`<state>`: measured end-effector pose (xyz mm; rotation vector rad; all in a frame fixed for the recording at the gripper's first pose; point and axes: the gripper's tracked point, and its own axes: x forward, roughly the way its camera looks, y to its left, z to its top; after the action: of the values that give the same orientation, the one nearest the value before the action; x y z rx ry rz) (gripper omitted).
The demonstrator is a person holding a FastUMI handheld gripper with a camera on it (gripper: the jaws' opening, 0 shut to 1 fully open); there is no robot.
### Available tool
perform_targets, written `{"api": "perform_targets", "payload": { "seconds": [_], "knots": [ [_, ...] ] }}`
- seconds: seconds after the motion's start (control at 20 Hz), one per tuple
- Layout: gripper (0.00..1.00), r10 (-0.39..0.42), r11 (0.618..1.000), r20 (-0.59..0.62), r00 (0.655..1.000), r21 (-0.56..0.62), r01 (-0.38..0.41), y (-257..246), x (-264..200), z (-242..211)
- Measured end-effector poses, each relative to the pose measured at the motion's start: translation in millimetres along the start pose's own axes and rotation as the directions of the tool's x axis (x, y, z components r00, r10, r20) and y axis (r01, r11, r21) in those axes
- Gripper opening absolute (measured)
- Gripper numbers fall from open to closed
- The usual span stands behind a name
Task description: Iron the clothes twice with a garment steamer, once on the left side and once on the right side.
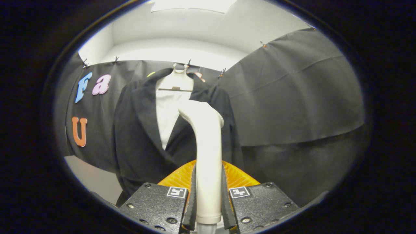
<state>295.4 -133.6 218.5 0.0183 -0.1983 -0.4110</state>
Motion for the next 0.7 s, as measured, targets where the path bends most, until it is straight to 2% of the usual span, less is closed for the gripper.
{"api": "perform_targets", "payload": {
  "seconds": [0.2, 0.35, 0.55, 0.7],
  "knots": [
    [0.35, -0.051, 0.998, 0.056, 0.997, 0.035, 0.049, -15.1, 37.9, 45.1],
    [0.35, -0.058, 0.998, 0.076, 0.995, 0.029, 0.056, -9.3, 63.3, 71.2],
    [0.35, -0.019, 1.000, 0.032, 0.999, -0.002, 0.019, 5.8, 86.7, 70.1],
    [0.35, 0.000, 1.000, 0.001, 1.000, -0.031, 0.000, 7.1, 86.3, 53.7]
  ]
}}
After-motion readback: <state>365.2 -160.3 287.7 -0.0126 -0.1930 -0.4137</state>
